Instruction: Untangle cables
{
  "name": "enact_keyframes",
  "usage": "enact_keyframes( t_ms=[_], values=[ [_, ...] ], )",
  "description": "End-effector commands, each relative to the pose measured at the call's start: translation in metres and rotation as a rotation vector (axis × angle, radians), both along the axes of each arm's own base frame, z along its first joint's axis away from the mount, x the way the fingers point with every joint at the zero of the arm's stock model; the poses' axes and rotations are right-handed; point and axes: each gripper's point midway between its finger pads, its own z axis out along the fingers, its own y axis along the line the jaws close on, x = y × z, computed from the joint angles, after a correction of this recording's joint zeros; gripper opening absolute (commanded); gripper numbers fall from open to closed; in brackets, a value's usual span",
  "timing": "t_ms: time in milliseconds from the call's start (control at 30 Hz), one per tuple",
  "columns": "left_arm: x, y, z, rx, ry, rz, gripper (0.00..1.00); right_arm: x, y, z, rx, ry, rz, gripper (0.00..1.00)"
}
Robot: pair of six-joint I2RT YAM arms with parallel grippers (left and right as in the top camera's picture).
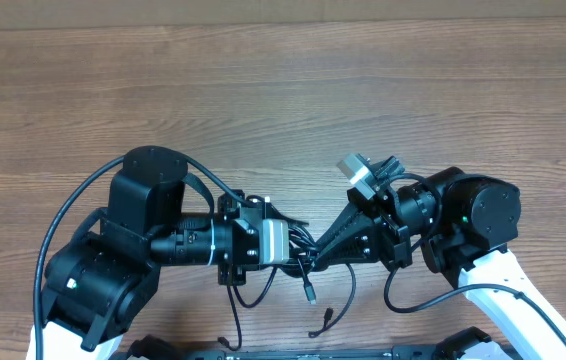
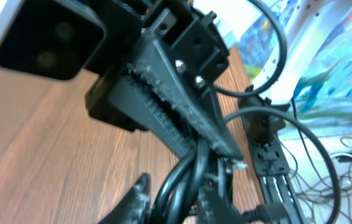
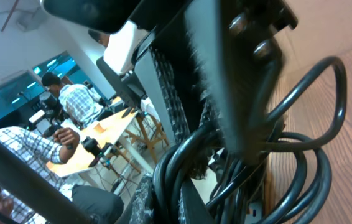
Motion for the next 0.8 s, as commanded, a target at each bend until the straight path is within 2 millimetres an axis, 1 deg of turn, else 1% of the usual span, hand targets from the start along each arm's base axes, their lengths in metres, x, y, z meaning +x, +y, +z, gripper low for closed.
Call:
enact_keyframes(
  t_ms=[0,267,333,400,433,467,533,567,600,633,700,767],
  values=[
    [0.009,0.000,0.003,-0.001,-0.026,0.019,0.04,-0.010,-0.001,-0.002,-0.008,-0.036,0.047,0.04],
    [0.008,0.001,0.001,0.007,-0.012,0.023,0.04,-0.010,-0.001,-0.002,-0.008,-0.035,0.047,0.05],
    [0.012,0.002,-0.001,0.020,-0.019,0.044,0.04,-0.010,-0.001,-0.002,-0.009,-0.034,0.047,0.20],
    [0.019,0.006,-0.004,0.043,-0.021,0.097,0.04,-0.010,-0.001,-0.002,-0.008,-0.034,0.046,0.43],
    [0.023,0.007,-0.004,0.051,-0.014,0.128,0.04,-0.010,-0.001,-0.002,-0.008,-0.034,0.046,0.51],
    [0.028,0.010,-0.005,0.060,-0.005,0.171,0.04,-0.010,-0.001,-0.002,-0.008,-0.034,0.046,0.64],
    [0.037,0.016,-0.005,0.071,0.011,0.255,0.04,-0.009,-0.001,-0.002,-0.009,-0.034,0.044,0.78],
    [0.046,0.024,-0.003,0.073,0.024,0.350,0.04,-0.009,-0.001,-0.002,-0.008,-0.034,0.044,0.89],
    [0.051,0.028,-0.001,0.070,0.027,0.394,0.04,-0.009,-0.001,-0.002,-0.009,-0.034,0.043,0.98],
    [0.054,0.031,0.002,0.063,0.032,0.435,0.04,-0.009,-0.002,-0.002,-0.009,-0.034,0.041,1.00],
    [0.057,0.037,0.008,0.045,0.028,0.490,0.04,-0.005,-0.003,-0.003,-0.017,-0.015,0.030,1.00],
    [0.056,0.043,0.018,0.013,0.011,0.533,0.04,0.007,-0.005,-0.006,-0.037,0.051,-0.011,1.00]
  ],
)
